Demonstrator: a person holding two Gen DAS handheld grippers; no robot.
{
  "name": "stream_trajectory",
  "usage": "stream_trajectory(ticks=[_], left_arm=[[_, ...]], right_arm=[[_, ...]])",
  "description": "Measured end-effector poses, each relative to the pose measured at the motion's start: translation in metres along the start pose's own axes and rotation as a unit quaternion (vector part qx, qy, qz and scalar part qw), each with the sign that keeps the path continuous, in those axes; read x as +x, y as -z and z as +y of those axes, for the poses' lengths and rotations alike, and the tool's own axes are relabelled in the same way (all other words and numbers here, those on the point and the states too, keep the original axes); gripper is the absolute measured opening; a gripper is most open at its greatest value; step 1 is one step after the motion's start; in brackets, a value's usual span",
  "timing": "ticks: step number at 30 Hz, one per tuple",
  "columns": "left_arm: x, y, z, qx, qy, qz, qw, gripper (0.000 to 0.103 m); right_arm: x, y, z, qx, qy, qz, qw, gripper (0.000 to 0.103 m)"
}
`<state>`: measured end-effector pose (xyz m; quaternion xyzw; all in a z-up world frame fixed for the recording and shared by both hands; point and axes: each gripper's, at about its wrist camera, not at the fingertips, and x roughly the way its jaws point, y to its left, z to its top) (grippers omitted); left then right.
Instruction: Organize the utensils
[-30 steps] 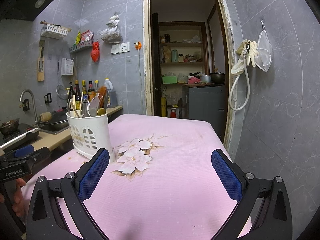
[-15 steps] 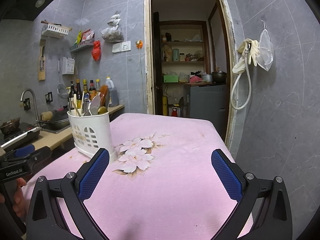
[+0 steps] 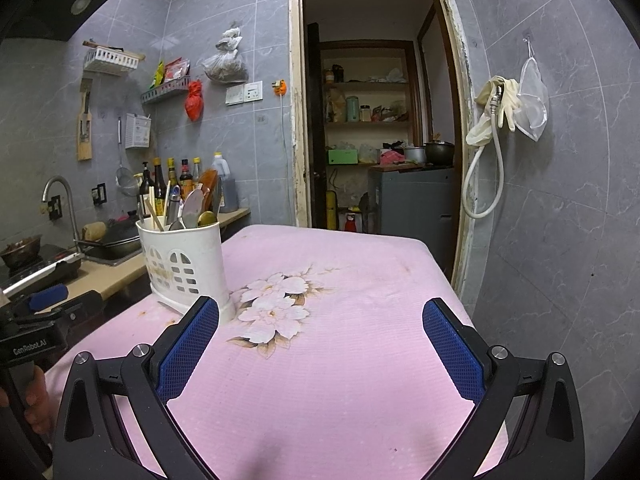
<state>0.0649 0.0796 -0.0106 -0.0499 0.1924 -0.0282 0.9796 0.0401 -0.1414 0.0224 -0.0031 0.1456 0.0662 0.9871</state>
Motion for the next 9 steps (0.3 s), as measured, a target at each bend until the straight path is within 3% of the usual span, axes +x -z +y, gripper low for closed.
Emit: stream_trajectory(ticks=[9], left_arm=[[-0.0008,0.0001,-0.0008,0.007,-0.006,-0.006,0.9999,0.094]], right_arm=[[-0.0006,0.0035,0.0056,-0.001,-0.002,0.003,1.0,0.103]])
